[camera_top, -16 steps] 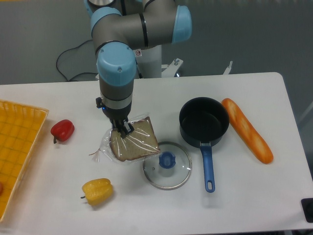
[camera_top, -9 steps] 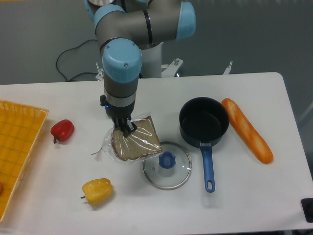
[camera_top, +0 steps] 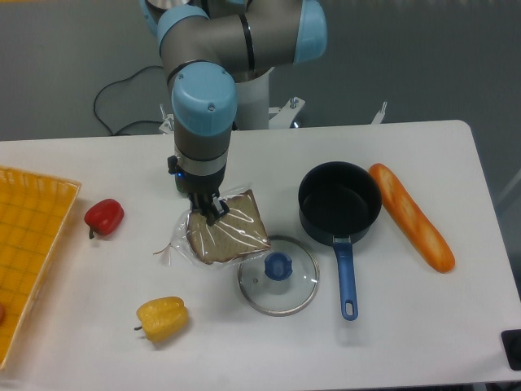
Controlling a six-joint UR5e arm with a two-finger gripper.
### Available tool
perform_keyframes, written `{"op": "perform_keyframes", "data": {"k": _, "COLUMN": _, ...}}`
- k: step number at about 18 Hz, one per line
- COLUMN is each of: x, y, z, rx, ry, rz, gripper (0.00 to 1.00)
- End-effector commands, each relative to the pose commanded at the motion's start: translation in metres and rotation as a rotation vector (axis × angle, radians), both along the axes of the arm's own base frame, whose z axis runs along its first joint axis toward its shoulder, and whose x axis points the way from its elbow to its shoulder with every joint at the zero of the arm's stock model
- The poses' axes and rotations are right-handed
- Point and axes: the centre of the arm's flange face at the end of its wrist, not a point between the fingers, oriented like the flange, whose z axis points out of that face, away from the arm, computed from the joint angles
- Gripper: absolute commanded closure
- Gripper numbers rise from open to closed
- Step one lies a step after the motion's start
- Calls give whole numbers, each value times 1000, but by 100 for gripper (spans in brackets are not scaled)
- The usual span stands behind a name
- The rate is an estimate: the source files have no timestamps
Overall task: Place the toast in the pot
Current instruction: 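Lift the bagged toast slice with the gripper off the table, then carry the bagged toast toward the black saucepan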
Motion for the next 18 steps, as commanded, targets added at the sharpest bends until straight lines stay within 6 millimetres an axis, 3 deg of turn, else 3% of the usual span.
{"op": "perform_keyframes", "data": {"k": 13, "x": -8, "y": -30, "z": -13, "rx": -178, "ry": -1, "rz": -189, "gripper": 100}}
{"op": "perform_keyframes", "data": {"k": 18, "x": -22, "y": -57, "z": -10, "rx": -202, "ry": -13, "rz": -251, "gripper": 100}}
